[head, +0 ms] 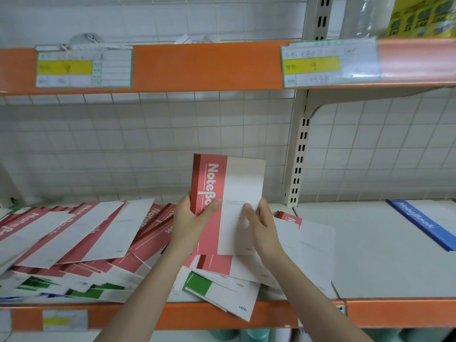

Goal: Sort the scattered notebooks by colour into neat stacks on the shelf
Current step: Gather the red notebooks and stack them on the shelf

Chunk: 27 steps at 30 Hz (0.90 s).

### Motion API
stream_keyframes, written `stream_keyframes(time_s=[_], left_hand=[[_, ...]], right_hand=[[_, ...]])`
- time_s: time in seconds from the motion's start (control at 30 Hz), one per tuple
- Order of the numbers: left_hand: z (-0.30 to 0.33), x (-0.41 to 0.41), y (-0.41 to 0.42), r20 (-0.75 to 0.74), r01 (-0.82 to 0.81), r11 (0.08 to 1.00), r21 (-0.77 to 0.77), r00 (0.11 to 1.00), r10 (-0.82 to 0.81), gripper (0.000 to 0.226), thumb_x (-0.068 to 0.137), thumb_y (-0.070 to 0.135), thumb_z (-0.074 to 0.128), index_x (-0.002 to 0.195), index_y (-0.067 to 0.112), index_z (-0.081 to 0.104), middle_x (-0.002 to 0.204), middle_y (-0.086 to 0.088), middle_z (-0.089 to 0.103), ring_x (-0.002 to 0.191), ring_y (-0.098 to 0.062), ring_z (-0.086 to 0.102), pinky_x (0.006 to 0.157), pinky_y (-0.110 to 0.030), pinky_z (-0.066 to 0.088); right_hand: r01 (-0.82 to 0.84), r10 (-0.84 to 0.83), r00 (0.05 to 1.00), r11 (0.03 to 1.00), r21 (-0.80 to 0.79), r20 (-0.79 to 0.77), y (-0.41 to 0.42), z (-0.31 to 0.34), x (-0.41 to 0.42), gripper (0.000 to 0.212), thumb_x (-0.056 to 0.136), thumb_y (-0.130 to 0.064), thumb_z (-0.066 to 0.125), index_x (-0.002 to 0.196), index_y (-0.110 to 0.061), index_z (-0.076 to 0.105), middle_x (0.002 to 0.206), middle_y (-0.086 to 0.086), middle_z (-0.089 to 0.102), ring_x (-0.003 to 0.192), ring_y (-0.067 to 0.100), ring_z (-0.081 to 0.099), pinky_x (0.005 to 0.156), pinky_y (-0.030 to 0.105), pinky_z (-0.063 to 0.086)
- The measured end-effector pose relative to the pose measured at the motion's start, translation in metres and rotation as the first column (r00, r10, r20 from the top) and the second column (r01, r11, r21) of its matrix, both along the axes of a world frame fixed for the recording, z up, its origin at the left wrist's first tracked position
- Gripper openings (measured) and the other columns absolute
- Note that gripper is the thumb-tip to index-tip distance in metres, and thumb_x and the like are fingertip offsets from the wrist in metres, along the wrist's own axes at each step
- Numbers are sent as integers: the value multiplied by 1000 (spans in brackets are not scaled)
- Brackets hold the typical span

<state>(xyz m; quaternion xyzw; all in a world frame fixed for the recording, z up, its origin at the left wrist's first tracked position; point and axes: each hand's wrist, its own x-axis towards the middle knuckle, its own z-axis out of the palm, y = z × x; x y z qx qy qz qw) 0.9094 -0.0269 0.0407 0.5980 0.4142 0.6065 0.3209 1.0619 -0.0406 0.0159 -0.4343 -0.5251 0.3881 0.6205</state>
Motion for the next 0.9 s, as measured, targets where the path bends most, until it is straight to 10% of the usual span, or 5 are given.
stream_keyframes(time_s=[0.27,0.37,0.47,0.6,0.9], left_hand=[[13,2,1,-198,-33,975,-219,980,-12,49,89,61,27,100,29,62,103,2,68,93,-9,63,85,-28,49],[2,-3,3,-723,-137,989,-47,688,61,17,95,18,53,106,15,66,102,-1,70,85,-10,65,74,-19,50],[-15,3,-2,-888,-147,981,-129,457,-48,30,86,26,67,114,17,64,119,-3,59,112,-22,55,93,-31,48],[-21,15,-5,-774,-161,962,-221,629,-73,30,86,16,64,116,17,65,124,-9,51,119,-30,48,96,-43,47],[-19,11,12,-848,-201,973,-116,530,8,19,84,3,62,101,5,54,98,-8,65,83,-20,62,67,-27,49]], right_hand=[[115,-157,986,878,-464,-52,29,4,35,14,98,-25,48,85,-22,44,88,-4,46,87,18,45,68,27,35],[171,-155,985,779,-604,79,31,3,51,42,98,-29,47,134,-7,42,121,5,48,109,24,47,90,33,36],[207,-108,975,749,-630,192,34,-3,57,46,99,-25,46,137,0,39,134,15,50,120,31,49,102,41,40],[226,-118,971,733,-642,207,32,-7,53,45,100,-24,45,137,0,40,136,14,47,122,30,47,103,41,39],[185,-164,982,728,-661,95,25,-9,53,45,99,-26,45,139,-6,39,141,12,45,128,31,43,108,44,34]])
